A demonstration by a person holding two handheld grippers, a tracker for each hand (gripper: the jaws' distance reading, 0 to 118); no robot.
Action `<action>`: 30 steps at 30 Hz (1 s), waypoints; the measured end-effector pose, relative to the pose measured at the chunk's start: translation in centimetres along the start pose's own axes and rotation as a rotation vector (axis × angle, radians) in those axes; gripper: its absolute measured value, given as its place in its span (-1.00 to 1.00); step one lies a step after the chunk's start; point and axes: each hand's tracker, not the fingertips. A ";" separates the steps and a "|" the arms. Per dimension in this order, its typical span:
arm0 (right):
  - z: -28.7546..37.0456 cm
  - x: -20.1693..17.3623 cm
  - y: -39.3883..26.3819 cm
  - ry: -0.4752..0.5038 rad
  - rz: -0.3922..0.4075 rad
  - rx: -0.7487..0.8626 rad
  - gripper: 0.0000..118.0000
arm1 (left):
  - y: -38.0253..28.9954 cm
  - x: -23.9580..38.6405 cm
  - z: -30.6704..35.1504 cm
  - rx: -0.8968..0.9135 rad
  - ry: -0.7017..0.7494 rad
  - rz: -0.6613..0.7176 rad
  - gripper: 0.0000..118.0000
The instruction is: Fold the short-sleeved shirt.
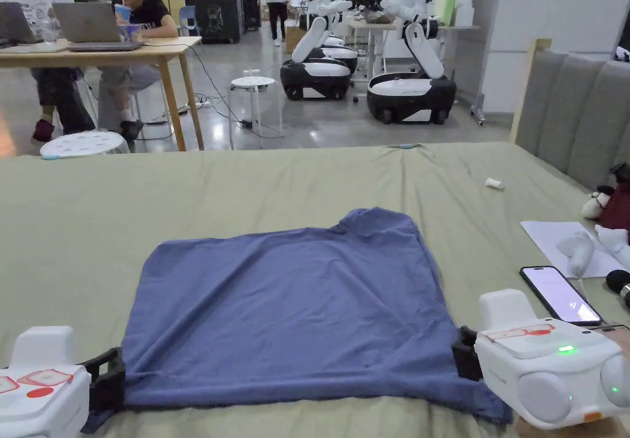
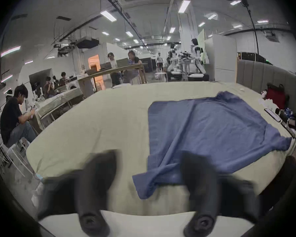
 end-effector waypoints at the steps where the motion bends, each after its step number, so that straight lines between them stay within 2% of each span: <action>1: -0.3 -0.5 0.0 -0.002 -0.002 0.007 -1.00 | 0.0 0.2 -0.2 0.003 0.000 -0.002 -0.57; 2: -0.9 -1.3 0.2 -0.008 -0.006 0.003 -1.00 | -0.1 0.6 -0.7 0.001 0.002 -0.007 -1.00; 4: -1.5 -2.2 0.3 0.023 0.016 -0.028 -1.00 | -0.4 1.2 -1.1 -0.014 0.012 -0.015 -1.00; 8: -2.0 -3.4 0.3 0.020 0.021 -0.017 -1.00 | -0.9 1.5 -1.3 -0.036 -0.013 0.024 -1.00; 14: -2.1 -3.0 0.7 -0.002 0.014 -0.011 -1.00 | -0.6 1.0 -1.1 -0.037 -0.012 0.021 -1.00; 15: -2.2 -2.9 0.7 -0.003 0.010 -0.008 -1.00 | -0.5 0.8 -1.1 -0.038 -0.012 0.024 -0.86; 16: -2.2 -2.9 0.8 -0.002 0.008 -0.008 -1.00 | -0.5 0.5 -1.3 -0.041 -0.016 0.027 -0.49; 17: -2.2 -2.8 0.8 -0.001 0.006 -0.008 -1.00 | -0.4 0.4 -1.4 -0.050 -0.021 0.029 0.23; 18: -2.0 -2.9 0.7 0.000 0.007 -0.008 -1.00 | -0.5 0.3 -1.7 -0.068 -0.030 0.036 0.70; 19: -2.1 -2.9 0.7 -0.001 0.009 -0.008 -1.00 | -0.6 0.2 -2.0 -0.089 -0.040 0.039 0.99; 21: -2.1 -3.0 0.7 0.000 0.011 -0.009 -1.00 | -1.0 0.1 -2.4 -0.098 -0.039 0.038 0.91; 28: -2.3 -3.6 0.3 0.020 0.016 -0.018 -1.00 | -2.6 -0.2 -4.7 -0.185 -0.026 0.018 0.85; 30: -2.3 -3.7 0.1 0.026 0.018 -0.020 -1.00 | -3.0 -0.6 -5.1 -0.201 -0.020 0.029 0.75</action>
